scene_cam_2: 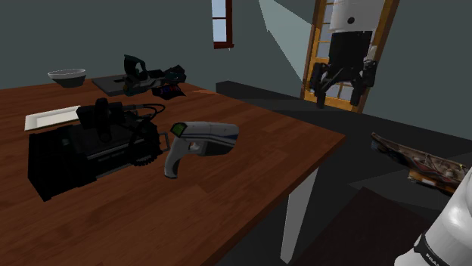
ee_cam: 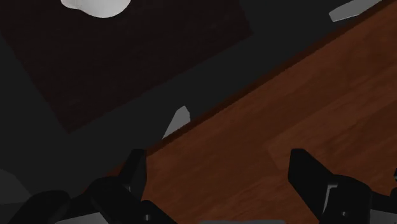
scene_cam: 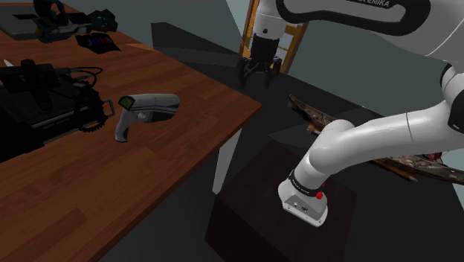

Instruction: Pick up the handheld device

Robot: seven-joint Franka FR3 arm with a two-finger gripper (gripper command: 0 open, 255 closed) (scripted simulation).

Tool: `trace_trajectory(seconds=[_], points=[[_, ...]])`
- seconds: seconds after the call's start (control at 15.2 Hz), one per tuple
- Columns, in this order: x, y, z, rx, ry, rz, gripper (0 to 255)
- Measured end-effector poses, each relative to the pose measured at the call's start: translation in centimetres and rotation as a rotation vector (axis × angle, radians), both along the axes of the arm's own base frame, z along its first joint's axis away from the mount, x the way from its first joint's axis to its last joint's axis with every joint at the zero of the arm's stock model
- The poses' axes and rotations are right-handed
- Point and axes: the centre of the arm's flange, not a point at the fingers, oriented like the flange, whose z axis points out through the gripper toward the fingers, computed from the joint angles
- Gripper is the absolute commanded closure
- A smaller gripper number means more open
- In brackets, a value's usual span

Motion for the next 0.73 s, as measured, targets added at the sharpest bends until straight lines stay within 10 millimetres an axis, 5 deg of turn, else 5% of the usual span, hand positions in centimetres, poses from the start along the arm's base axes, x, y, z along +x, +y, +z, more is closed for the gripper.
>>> trace_trajectory(seconds=[0.73], points=[[6.7,10.4,-2.5,0.106,0.045,-0.401,0]])
